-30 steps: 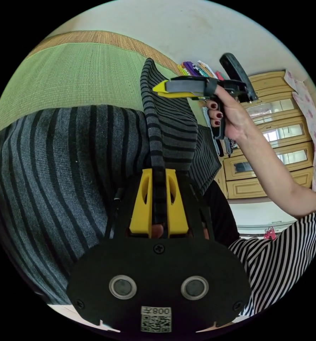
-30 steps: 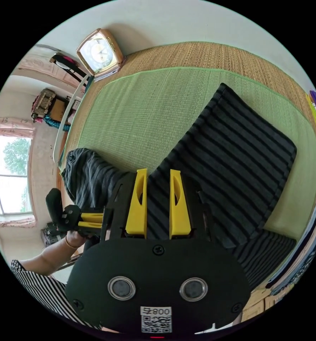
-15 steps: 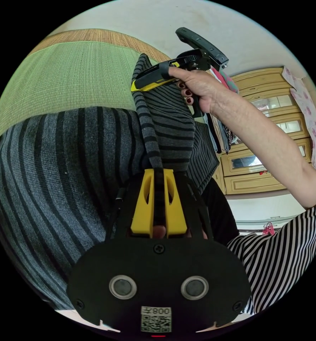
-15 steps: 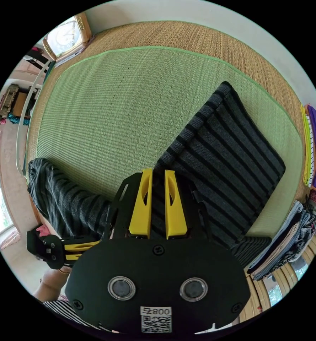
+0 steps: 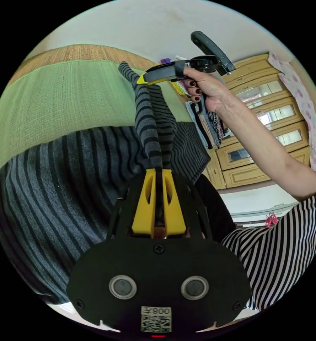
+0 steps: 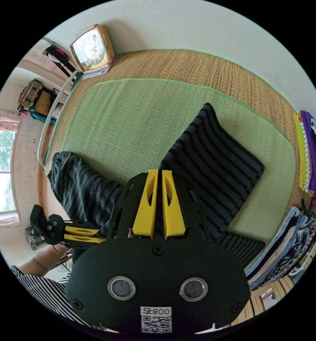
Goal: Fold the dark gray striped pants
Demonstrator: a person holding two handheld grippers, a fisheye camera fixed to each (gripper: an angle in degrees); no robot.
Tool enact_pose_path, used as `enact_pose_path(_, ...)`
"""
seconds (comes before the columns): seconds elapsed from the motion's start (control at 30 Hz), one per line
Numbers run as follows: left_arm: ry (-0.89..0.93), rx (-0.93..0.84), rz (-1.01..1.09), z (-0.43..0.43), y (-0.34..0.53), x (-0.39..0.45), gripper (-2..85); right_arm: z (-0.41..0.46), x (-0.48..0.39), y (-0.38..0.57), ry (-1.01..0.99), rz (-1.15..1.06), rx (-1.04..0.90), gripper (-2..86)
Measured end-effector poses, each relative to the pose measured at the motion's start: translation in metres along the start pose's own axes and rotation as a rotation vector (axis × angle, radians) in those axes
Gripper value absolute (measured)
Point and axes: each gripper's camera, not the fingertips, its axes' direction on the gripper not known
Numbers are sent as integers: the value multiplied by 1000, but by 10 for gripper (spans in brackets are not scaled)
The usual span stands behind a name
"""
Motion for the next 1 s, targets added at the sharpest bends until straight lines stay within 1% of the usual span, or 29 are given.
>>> enact_pose_path(0.2,-51,-61,135,15,-9,55,28,-83,31,103,-70,5,160,13)
enact_pose_path(0.37,-132,-187,255,43,-10,103,28,-133,49,218,-78,24,251,12)
enact_pose_path(0.47,-197,-275,312,66,-8,126,28,-144,59,285,-97,68,286,11)
enact_pose_path(0.63,-271,-385,313,103,-8,145,33,-128,79,376,-96,171,263,9)
enact_pose_path(0.7,-282,-417,293,113,-10,149,36,-116,94,406,-151,243,256,9)
enact_pose_path(0.77,-284,-427,269,117,-15,155,44,-98,113,439,-201,323,243,9)
enact_pose_path(0.9,-261,-418,260,112,-25,169,54,-79,139,475,-249,379,216,9)
enact_pose_path(1.0,-222,-356,225,100,-37,176,44,-70,158,498,-286,408,193,9)
